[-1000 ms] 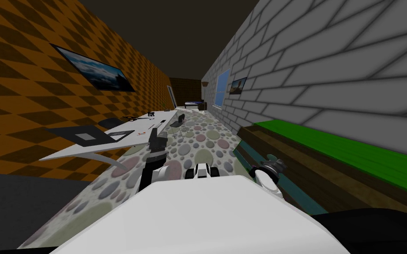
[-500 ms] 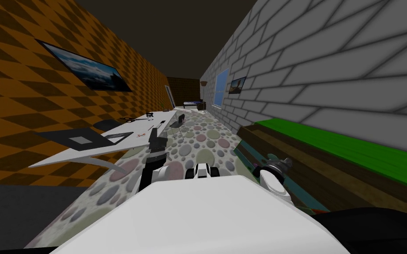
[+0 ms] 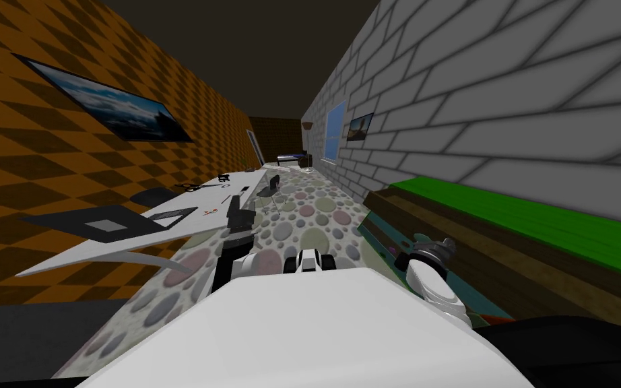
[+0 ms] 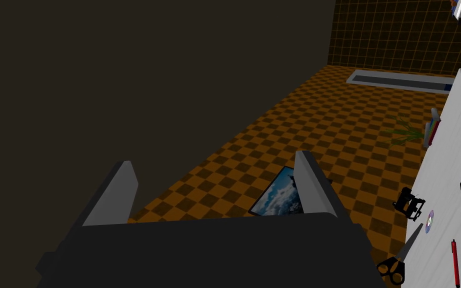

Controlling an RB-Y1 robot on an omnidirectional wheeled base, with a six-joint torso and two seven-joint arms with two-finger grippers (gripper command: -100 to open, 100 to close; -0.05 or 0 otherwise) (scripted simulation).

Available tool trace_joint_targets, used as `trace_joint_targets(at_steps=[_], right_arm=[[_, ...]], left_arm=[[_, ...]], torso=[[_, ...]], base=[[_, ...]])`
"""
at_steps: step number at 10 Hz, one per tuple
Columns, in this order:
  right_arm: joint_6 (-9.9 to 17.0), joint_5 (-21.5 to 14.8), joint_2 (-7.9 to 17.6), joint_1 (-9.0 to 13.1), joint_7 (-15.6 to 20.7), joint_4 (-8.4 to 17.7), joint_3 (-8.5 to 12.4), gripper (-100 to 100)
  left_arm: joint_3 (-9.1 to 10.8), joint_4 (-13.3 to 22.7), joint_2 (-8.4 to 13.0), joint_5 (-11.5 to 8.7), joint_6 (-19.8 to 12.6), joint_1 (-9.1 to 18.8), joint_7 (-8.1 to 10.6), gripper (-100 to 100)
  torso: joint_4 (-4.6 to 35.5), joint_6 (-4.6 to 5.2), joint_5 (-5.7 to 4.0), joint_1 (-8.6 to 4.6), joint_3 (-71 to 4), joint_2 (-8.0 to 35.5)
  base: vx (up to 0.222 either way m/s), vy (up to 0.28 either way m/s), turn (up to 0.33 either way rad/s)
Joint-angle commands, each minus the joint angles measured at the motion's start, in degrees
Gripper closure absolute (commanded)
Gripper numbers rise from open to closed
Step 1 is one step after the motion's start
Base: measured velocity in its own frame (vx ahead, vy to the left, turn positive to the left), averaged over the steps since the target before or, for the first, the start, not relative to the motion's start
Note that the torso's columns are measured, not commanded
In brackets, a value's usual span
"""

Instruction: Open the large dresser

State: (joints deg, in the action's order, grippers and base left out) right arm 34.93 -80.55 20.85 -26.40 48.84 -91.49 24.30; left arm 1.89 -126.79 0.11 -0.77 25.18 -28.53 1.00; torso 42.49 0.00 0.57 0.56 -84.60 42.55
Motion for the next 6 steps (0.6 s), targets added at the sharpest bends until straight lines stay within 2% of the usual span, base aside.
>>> trace_joint_targets(at_steps=[1,2,6], right_arm=[[-0.95,1.19,0.32,-0.38,1.02,-0.79,0.6,-100],[-1.11,1.36,0.21,-0.47,1.27,-0.71,0.61,0],[-1.01,1.41,-0.28,-0.61,1.3,-0.15,0.27,0]], left_arm=[[0.0,0.0,0.0,0.0,0.0,0.0,0.0,0],[0.0,0.0,0.0,0.0,0.0,0.01,0.0,0],[0.0,0.0,0.0,0.0,0.0,0.01,0.0,0]], torso=[[0.07,0.0,0.17,0.15,-0.01,0.08],[0.02,-0.04,0.07,0.09,0.04,0.1],[-0.11,0.04,-0.24,-0.25,0.0,-0.09]], base=[[0.021,0.019,-0.023],[0.007,0.002,0.003],[0.0,0.0,0.0]])
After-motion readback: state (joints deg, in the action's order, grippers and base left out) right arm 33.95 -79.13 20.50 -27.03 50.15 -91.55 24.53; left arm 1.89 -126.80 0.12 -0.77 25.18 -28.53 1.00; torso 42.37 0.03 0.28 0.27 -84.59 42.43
